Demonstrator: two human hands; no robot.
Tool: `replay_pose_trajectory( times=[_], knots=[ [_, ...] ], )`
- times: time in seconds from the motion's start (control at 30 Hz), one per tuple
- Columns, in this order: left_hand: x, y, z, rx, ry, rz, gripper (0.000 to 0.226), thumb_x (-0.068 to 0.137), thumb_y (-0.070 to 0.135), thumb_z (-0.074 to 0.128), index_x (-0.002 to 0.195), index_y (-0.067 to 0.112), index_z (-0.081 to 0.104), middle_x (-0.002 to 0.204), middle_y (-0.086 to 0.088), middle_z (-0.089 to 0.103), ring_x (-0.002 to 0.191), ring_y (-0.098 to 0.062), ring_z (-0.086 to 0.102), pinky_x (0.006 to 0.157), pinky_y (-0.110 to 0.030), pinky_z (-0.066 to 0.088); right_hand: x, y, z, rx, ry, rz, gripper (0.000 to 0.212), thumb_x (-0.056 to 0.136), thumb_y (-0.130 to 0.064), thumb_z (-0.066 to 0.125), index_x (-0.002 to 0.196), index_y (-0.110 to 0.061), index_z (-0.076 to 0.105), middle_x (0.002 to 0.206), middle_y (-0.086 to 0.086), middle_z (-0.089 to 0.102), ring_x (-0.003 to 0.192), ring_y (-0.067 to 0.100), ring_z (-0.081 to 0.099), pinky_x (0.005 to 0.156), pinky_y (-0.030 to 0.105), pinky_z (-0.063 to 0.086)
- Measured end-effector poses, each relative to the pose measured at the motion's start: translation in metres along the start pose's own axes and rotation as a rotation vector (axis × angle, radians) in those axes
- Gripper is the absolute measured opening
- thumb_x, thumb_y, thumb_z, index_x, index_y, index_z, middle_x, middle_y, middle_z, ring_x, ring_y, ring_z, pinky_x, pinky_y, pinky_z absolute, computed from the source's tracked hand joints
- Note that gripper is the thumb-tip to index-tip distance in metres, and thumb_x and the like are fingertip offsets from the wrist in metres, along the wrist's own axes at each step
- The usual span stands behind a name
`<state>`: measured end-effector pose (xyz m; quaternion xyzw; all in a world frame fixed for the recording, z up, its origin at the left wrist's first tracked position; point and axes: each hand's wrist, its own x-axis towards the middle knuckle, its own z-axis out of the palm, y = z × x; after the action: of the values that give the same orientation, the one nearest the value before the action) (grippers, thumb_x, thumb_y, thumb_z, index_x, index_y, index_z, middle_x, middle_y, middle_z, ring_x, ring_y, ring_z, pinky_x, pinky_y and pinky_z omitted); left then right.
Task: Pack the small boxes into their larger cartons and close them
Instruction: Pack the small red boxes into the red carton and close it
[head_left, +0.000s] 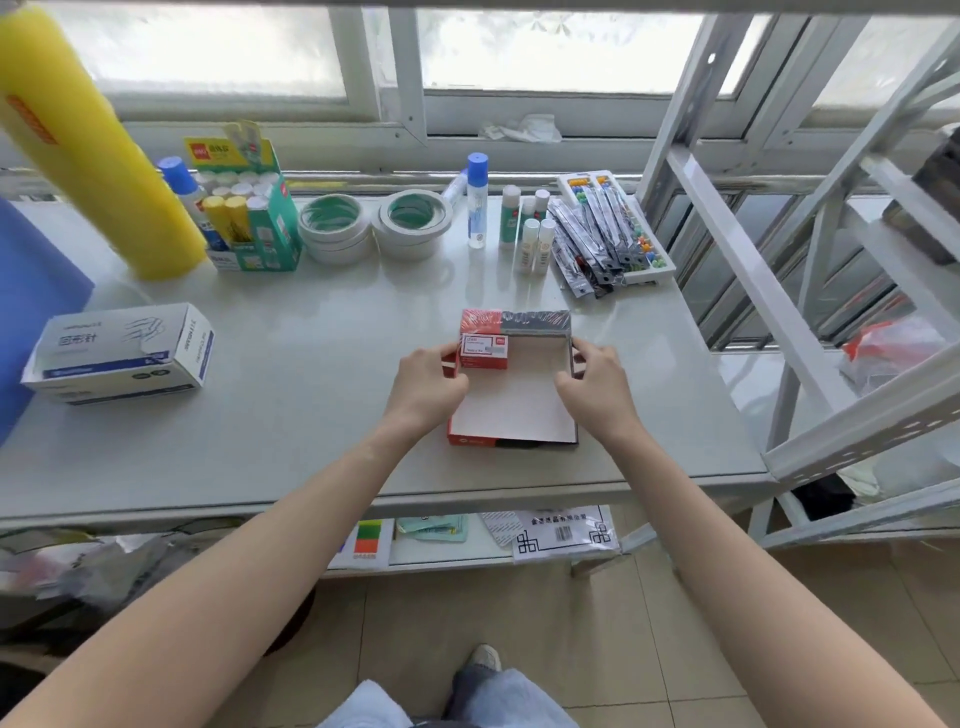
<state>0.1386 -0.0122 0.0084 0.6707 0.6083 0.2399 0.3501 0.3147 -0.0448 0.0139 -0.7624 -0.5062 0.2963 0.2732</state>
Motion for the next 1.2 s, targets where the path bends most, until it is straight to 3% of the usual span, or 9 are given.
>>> replay_pose_trajectory(
  times=[0.1, 0.3, 0.43, 0.73, 0.97, 1.03, 1.2],
  knots=[
    [-0.005, -0.021, -0.032, 0.003, 0.078, -0.041, 0.046, 0.077, 0.004, 0.048, 0.109, 0.029, 0.069, 0.096, 0.0, 0.074, 0.089, -0.019, 0.066, 0.086, -0.026, 0.049, 0.0, -0.032, 0.026, -0.023, -0.04, -0.064, 0.037, 0.082, -0.003, 0.045, 0.118, -0.005, 0.053, 0.109, 0.015, 0.045, 0.093, 0.036, 0.056, 0.09, 0.036, 0.044],
    [-0.019, -0.073, -0.096, 0.013, 0.219, -0.166, 0.043, 0.082, 0.004, 0.05, 0.115, 0.026, 0.067, 0.098, -0.002, 0.072, 0.089, -0.02, 0.063, 0.08, -0.021, 0.043, -0.01, -0.094, 0.087, -0.029, -0.137, -0.217, 0.043, 0.081, 0.0, 0.043, 0.123, -0.007, 0.051, 0.113, 0.018, 0.047, 0.092, 0.038, 0.057, 0.093, 0.044, 0.046],
    [-0.021, -0.106, -0.126, 0.012, 0.289, -0.2, 0.042, 0.084, 0.005, 0.049, 0.114, 0.028, 0.067, 0.1, -0.004, 0.074, 0.094, -0.026, 0.066, 0.086, -0.029, 0.051, -0.017, -0.124, 0.123, -0.053, -0.161, -0.247, 0.043, 0.081, 0.002, 0.04, 0.122, -0.007, 0.05, 0.113, 0.019, 0.047, 0.095, 0.038, 0.056, 0.092, 0.042, 0.045],
    [-0.019, -0.129, -0.147, -0.039, 0.198, -0.136, 0.044, 0.087, 0.0, 0.051, 0.125, 0.02, 0.059, 0.12, -0.001, 0.068, 0.108, -0.02, 0.062, 0.087, -0.015, 0.037, -0.015, -0.141, 0.161, -0.14, -0.136, -0.181, 0.042, 0.082, 0.003, 0.038, 0.123, 0.0, 0.047, 0.117, 0.022, 0.045, 0.106, 0.042, 0.049, 0.096, 0.042, 0.04],
    [-0.019, -0.138, -0.145, -0.119, 0.13, -0.13, 0.047, 0.087, -0.001, 0.052, 0.131, 0.015, 0.053, 0.13, -0.005, 0.061, 0.119, -0.02, 0.057, 0.095, -0.015, 0.035, -0.011, -0.136, 0.169, -0.164, -0.139, -0.137, 0.045, 0.083, 0.004, 0.036, 0.127, -0.001, 0.045, 0.119, 0.023, 0.045, 0.11, 0.043, 0.048, 0.099, 0.042, 0.039],
    [-0.02, -0.139, -0.147, -0.129, 0.137, -0.144, 0.041, 0.089, 0.006, 0.053, 0.129, 0.013, 0.053, 0.13, -0.008, 0.061, 0.119, -0.022, 0.057, 0.098, -0.022, 0.039, -0.011, -0.135, 0.169, -0.162, -0.141, -0.123, 0.044, 0.084, 0.002, 0.038, 0.128, -0.001, 0.042, 0.122, 0.024, 0.043, 0.113, 0.044, 0.045, 0.1, 0.042, 0.036],
    [-0.028, -0.141, -0.167, 0.087, 0.407, 0.021, 0.028, 0.089, 0.007, 0.05, 0.113, 0.01, 0.062, 0.117, -0.009, 0.06, 0.114, -0.023, 0.05, 0.095, -0.026, 0.038, -0.021, -0.153, 0.172, -0.19, 0.033, -0.282, 0.051, 0.083, -0.004, 0.045, 0.133, -0.003, 0.039, 0.127, 0.021, 0.039, 0.115, 0.038, 0.035, 0.099, 0.031, 0.025]
  ],
)
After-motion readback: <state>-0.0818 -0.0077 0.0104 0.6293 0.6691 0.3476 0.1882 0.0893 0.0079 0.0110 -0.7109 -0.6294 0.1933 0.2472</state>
